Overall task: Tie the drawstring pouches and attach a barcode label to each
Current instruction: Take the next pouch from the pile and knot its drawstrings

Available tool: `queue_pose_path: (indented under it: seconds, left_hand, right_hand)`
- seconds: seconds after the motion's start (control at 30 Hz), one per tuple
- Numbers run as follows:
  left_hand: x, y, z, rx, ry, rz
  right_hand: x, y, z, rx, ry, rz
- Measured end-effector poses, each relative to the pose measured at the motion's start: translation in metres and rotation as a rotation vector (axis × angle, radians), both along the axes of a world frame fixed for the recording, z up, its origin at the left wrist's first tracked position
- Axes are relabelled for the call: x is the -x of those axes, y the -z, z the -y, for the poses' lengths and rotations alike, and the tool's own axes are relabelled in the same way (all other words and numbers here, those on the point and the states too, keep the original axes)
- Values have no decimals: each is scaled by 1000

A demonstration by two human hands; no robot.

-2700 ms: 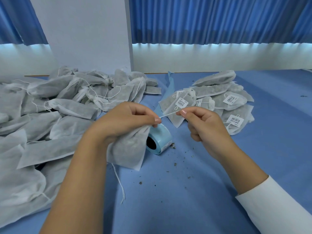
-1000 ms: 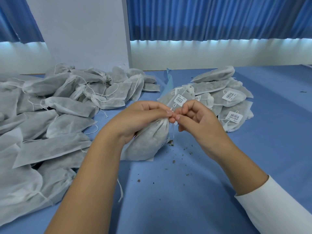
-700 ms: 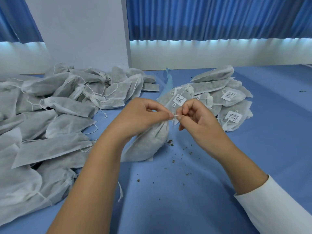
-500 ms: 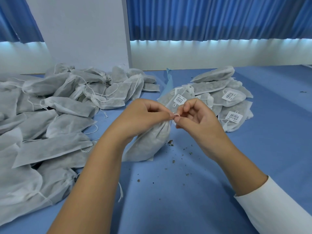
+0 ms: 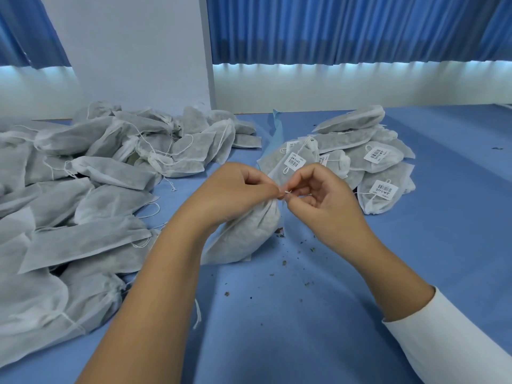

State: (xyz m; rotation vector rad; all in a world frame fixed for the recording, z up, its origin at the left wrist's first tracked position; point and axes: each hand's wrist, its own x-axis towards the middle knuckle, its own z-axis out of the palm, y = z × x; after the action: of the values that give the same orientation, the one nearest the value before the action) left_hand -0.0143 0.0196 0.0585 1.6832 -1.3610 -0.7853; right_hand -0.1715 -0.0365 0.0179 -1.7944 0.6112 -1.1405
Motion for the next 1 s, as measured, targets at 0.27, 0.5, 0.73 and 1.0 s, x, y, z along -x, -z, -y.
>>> queue_pose_path:
  seconds: [0.27,0.5,0.73,1.0]
  left_hand:
    - [-1,-1,-1,-41,-2,-6]
    - [-1,0,-1,-64,30,-81]
    - [1,-1,-4,-28,83,-171]
    - [-1,-1,-2,21,24,-258]
  right_hand:
    - [6,-6,5,-225,-69,34]
    - [5,-8,2,-394,-136,136]
    - [5,-9,2,-384,-109,131]
    - [3,-6,-1,-260,24,79]
